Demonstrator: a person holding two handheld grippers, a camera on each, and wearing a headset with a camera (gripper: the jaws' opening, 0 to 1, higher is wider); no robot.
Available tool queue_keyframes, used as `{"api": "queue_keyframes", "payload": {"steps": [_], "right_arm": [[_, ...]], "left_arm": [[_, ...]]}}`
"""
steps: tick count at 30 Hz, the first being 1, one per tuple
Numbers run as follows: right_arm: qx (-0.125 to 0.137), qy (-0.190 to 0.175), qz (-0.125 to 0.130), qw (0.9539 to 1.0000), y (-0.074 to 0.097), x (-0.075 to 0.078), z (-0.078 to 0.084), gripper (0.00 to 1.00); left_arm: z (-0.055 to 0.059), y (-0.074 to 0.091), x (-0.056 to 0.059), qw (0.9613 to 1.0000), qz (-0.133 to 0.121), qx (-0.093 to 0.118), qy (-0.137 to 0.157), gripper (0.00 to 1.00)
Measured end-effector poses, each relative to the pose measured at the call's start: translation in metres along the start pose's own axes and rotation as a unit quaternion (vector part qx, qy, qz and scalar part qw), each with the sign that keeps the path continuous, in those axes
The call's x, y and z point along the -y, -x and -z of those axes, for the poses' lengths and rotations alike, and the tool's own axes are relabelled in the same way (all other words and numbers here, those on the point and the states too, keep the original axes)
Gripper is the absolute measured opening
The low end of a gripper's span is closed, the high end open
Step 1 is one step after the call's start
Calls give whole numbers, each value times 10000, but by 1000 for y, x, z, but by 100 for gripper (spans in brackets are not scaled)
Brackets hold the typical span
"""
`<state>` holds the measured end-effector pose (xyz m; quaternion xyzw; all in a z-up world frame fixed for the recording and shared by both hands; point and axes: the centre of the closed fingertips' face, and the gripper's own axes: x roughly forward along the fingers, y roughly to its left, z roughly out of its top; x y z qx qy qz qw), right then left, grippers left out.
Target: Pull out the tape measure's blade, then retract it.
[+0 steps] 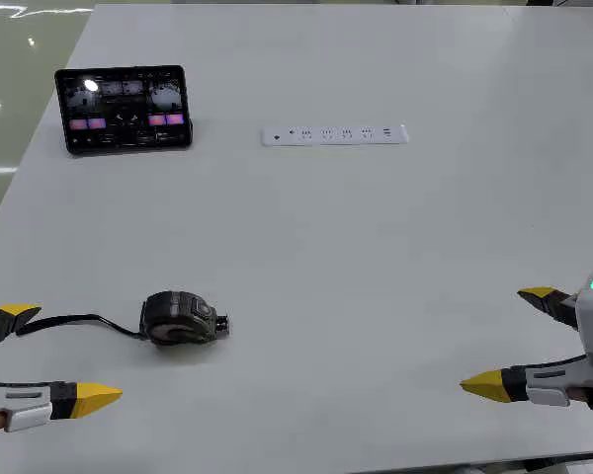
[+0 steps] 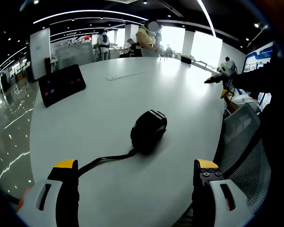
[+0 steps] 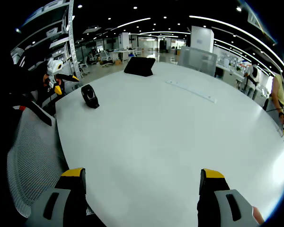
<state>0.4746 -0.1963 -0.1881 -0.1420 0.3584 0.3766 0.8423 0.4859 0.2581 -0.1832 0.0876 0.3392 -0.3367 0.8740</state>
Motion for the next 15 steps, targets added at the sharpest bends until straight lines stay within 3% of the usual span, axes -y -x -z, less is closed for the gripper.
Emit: {"api": "queue_keyframes", "payload": {"steps": [15], "right_arm": [[-39, -15, 10, 10000, 2, -1, 4, 99]], "left_arm": [[2, 1, -2, 10000, 32, -41, -7, 99]]}}
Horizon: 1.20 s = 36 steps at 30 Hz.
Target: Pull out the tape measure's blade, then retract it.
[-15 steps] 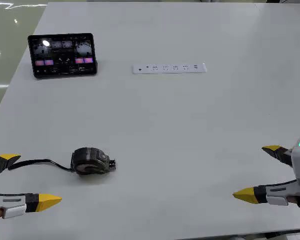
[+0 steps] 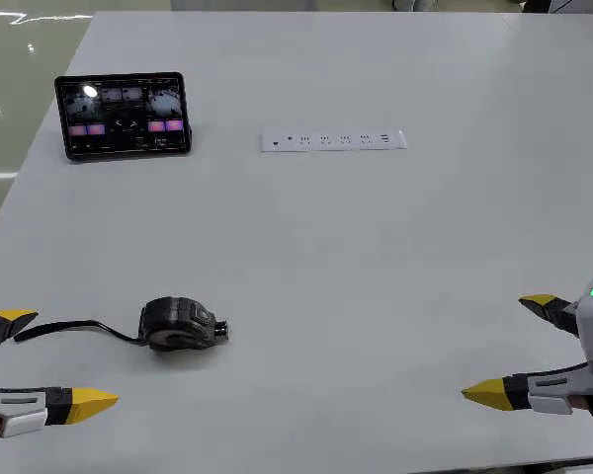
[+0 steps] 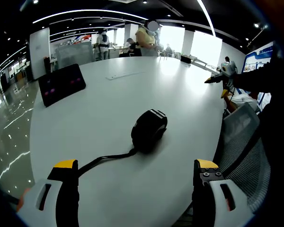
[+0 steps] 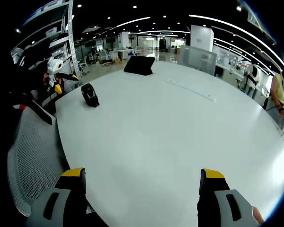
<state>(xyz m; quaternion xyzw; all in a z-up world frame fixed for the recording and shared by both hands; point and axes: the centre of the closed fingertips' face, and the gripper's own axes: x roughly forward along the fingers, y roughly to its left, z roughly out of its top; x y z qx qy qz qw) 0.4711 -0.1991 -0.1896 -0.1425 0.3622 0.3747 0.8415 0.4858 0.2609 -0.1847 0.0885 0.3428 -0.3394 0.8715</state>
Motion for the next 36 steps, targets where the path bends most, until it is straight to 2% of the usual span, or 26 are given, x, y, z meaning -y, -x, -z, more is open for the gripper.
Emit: {"api": "queue_keyframes", "payload": {"steps": [6, 11, 17, 23, 27, 32, 36], "right_arm": [[26, 20, -9, 10000, 0, 0, -1, 99], [-14, 78, -43, 10000, -2, 0, -5, 99], [10, 207, -170, 9996, -6, -4, -17, 99], [144, 428, -270, 9986, -14, -7, -37, 99], [154, 551, -375, 9977, -20, -10, -45, 99], [94, 688, -454, 9966, -28, -12, -52, 99], [87, 801, -518, 9954, -35, -16, -60, 99]], "left_arm": [[-3, 1, -1, 10000, 6, 60, -53, 99], [-4, -2, 0, 9999, 102, -11, -111, 99], [-10, -6, -1, 9987, 226, -124, -431, 99], [-21, -11, -2, 9957, 458, -293, -750, 99], [-29, -16, -2, 9928, 565, -350, -1001, 99], [-37, -26, 4, 9868, 780, -451, -1349, 99], [-37, -35, 11, 9794, 1046, -640, -1605, 99]]}}
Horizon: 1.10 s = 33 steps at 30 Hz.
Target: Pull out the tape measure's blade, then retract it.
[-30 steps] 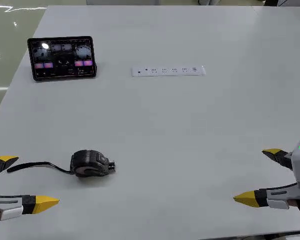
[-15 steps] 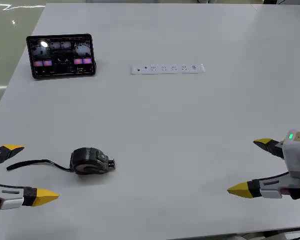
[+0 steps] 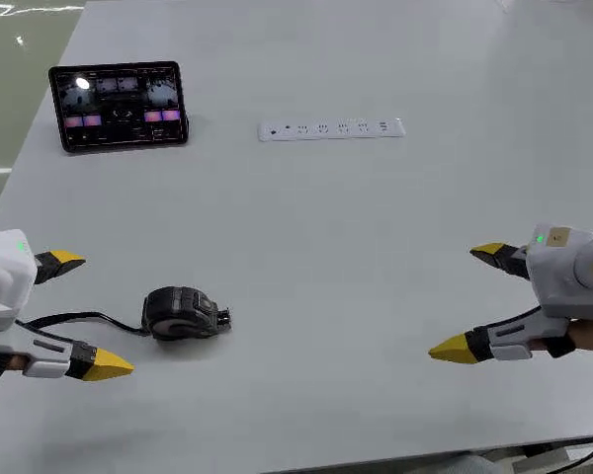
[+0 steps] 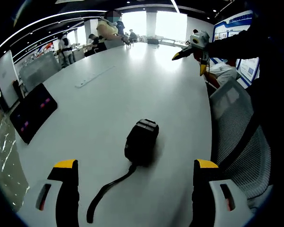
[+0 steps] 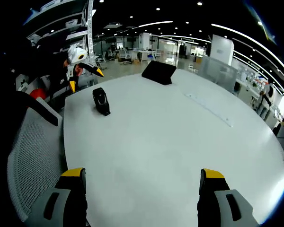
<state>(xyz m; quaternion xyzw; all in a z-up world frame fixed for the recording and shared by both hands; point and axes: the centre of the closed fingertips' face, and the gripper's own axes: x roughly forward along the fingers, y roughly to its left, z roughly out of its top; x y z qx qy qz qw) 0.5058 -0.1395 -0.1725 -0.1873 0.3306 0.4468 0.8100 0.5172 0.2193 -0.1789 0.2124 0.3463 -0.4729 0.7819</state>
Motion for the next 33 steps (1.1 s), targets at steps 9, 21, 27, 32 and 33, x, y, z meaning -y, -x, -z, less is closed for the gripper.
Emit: {"api": "queue_keyframes", "payload": {"steps": [9, 21, 27, 32, 33], "right_arm": [[-3, 202, -160, 9997, -19, -6, -17, 99], [-19, 544, -443, 9975, -53, -19, -41, 99], [-13, 735, -665, 9951, -72, -26, -56, 99], [-5, 871, -770, 9932, -86, -30, -67, 99], [-4, 884, -782, 9930, -88, -31, -69, 99]], "left_arm": [[-8, -17, -3, 9991, 209, -163, -339, 99], [-11, -33, 2, 9960, 491, -366, -652, 85], [-16, -46, 5, 9936, 642, -522, -762, 76], [-18, -60, 11, 9910, 800, -716, -798, 70], [-18, -62, 11, 9905, 794, -753, -836, 68]]}}
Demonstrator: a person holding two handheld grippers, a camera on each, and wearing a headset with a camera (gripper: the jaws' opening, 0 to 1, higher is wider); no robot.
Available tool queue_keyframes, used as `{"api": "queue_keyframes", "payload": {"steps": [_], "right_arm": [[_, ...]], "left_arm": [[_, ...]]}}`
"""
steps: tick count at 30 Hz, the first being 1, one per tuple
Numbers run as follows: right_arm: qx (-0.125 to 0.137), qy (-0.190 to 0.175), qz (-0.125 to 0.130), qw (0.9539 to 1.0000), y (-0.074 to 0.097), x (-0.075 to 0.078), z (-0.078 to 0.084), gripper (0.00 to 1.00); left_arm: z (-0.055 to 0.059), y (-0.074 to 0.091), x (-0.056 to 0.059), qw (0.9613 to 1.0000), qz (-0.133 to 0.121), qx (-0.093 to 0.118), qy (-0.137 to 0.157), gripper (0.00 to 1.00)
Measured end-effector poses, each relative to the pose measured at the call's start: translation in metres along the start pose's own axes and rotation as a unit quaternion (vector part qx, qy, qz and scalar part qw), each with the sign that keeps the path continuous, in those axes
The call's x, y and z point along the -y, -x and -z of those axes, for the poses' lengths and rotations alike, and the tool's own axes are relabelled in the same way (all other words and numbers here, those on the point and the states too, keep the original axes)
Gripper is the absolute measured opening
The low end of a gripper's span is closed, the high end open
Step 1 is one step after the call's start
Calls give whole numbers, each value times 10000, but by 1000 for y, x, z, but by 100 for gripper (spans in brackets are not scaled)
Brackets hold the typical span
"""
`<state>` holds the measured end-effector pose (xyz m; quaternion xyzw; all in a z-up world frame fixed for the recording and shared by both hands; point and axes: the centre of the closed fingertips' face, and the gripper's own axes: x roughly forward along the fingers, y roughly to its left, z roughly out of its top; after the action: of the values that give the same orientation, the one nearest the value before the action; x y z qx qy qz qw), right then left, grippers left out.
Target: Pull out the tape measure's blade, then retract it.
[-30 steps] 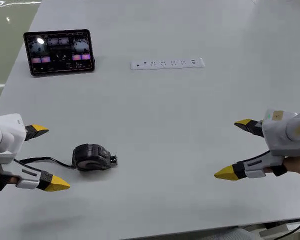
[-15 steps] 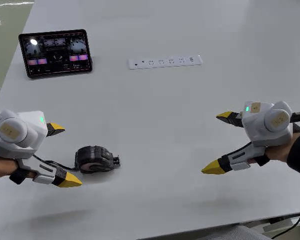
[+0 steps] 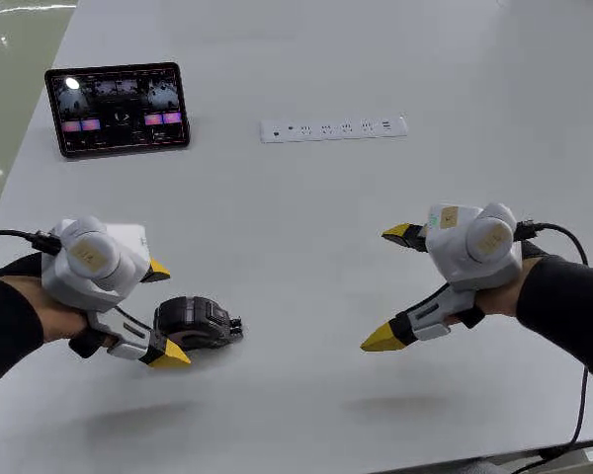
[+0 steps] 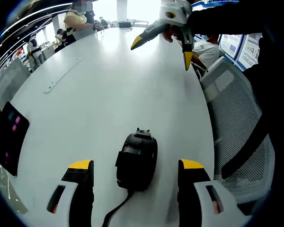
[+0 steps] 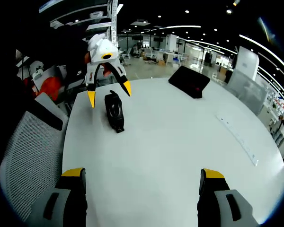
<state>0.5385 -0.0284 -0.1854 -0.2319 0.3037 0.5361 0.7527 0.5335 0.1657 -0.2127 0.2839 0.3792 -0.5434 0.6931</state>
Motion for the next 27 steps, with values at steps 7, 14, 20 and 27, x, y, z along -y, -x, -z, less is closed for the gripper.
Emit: {"api": "queue_keyframes", "payload": {"steps": [7, 14, 20, 27], "right_arm": [[23, 106, -91, 9999, -25, -5, -14, 99], [91, 172, -234, 9995, -49, -13, -23, 99], [40, 209, -370, 9991, -67, -21, -28, 96], [-126, 306, -614, 9976, -94, -37, -32, 91]], "left_arm": [[6, -12, 2, 9992, 129, -335, -179, 54], [11, -18, -1, 9971, 28, -637, -410, 34], [13, -20, 0, 9970, 41, -612, -475, 32], [13, -20, -2, 9978, 76, -410, -517, 31]]}}
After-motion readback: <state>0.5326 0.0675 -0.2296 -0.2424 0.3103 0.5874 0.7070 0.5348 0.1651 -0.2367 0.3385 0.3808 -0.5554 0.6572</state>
